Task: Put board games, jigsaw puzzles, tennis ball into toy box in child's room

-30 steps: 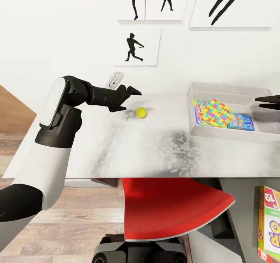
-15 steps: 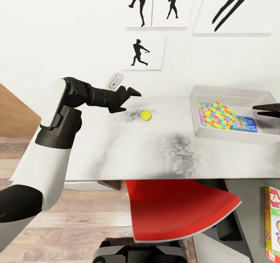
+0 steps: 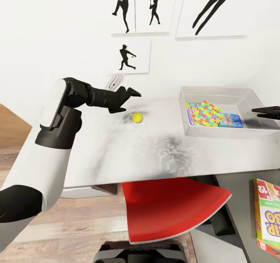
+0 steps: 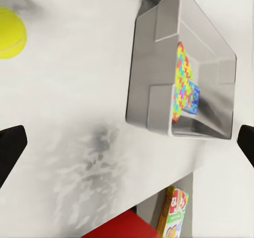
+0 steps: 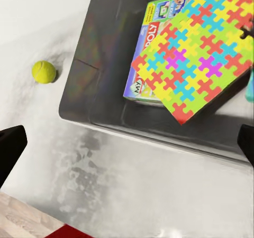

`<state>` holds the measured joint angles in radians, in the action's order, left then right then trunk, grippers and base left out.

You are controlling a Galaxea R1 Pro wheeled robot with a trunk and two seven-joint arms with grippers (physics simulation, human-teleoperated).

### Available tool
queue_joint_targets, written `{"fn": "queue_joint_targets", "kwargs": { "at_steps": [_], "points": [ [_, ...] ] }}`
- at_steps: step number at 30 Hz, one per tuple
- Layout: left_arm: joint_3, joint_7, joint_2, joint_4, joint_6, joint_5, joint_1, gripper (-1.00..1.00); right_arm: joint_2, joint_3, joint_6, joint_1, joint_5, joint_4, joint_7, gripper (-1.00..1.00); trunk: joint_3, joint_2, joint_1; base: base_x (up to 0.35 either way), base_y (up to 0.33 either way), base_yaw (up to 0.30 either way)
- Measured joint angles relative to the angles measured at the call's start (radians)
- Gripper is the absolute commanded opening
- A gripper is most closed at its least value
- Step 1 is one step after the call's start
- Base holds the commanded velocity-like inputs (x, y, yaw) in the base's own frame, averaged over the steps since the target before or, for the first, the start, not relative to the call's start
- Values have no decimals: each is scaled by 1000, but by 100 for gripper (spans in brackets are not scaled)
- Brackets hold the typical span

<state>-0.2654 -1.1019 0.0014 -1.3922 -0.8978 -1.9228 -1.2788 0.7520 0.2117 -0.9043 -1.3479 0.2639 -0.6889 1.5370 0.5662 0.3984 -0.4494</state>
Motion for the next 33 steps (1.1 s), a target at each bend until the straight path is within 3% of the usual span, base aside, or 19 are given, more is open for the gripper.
{"fn": "queue_joint_targets", "kwargs": {
  "at_steps": [33],
  "points": [
    [-1, 0, -1, -2, 0, 0, 0, 100, 5, 0, -13, 2, 0, -6, -1, 100, -47, 0, 0, 0, 48, -211]
  ]
}}
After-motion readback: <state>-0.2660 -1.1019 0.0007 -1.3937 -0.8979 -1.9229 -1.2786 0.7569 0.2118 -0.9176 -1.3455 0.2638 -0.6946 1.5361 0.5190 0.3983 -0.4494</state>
